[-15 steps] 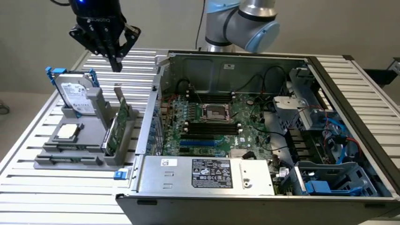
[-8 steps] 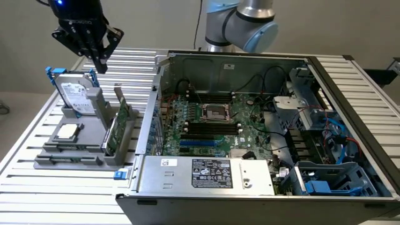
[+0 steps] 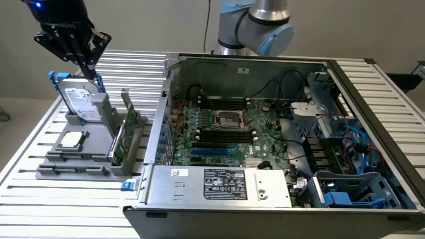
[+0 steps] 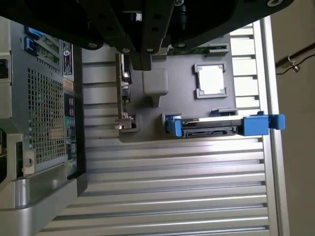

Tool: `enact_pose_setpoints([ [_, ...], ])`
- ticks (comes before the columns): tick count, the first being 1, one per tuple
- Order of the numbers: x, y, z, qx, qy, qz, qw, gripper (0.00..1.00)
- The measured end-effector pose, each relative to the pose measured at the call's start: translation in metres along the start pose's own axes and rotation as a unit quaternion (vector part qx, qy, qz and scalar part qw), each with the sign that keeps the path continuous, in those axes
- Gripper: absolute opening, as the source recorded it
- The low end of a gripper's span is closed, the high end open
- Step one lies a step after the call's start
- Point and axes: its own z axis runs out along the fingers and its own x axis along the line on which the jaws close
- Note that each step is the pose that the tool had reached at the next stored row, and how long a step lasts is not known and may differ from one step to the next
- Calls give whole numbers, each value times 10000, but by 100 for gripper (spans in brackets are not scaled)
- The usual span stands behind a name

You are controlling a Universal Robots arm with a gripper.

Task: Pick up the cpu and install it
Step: 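Reach for the cpu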

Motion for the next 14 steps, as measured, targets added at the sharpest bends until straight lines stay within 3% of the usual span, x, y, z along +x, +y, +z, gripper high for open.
enact_pose_setpoints([
  [14, 634, -48, 89, 6, 86, 4, 10000, 11],
])
